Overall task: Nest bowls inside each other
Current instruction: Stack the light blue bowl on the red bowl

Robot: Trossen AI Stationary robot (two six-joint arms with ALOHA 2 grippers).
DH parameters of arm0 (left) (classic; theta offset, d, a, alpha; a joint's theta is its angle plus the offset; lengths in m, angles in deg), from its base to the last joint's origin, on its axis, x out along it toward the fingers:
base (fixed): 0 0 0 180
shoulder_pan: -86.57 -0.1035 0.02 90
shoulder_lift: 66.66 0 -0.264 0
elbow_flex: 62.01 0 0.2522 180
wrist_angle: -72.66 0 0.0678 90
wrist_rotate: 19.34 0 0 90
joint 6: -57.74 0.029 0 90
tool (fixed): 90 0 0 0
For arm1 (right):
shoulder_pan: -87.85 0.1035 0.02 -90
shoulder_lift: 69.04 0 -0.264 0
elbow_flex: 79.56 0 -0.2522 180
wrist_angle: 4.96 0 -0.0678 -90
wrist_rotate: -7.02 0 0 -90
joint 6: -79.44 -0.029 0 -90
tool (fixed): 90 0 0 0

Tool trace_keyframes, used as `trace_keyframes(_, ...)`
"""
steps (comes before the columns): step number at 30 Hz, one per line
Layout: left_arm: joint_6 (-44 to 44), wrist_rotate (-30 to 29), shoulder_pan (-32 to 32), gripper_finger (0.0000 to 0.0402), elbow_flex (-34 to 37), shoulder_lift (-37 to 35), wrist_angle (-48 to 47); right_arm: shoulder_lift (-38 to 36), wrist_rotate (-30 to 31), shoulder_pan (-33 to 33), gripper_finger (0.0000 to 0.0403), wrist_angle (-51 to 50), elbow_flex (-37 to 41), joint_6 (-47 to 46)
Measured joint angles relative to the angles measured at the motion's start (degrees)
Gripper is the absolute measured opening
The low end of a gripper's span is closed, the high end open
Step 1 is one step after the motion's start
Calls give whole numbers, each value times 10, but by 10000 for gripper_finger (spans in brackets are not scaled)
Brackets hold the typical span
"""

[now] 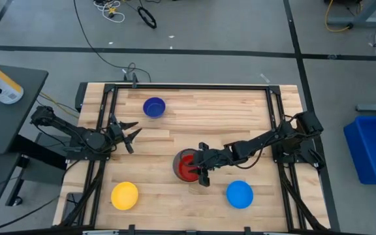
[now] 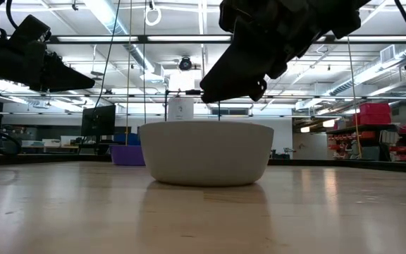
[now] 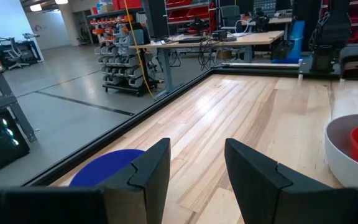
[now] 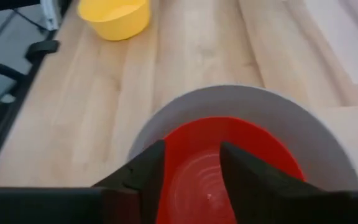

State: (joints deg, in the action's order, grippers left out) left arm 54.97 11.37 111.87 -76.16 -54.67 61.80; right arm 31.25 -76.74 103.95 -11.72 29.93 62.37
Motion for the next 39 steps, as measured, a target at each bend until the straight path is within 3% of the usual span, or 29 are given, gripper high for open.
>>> trace_keyframes(10,0,-4,0,163,0,0,-3,-7,38,18,185,-29,0,-38)
trace_keyframes(20,-9,-5,0,162,0,0,-4,-143,190,103,199,-329,-1,-209)
trace_keyframes(24,-11,-4,0,162,0,1,-4,-152,176,139,200,-422,-1,-302)
trace_keyframes(34,-11,-5,0,162,0,9,-4,-143,116,225,200,-548,-1,-502)
trace_keyframes(39,-13,-6,0,162,0,14,-4,-143,114,277,200,-585,-1,-595)
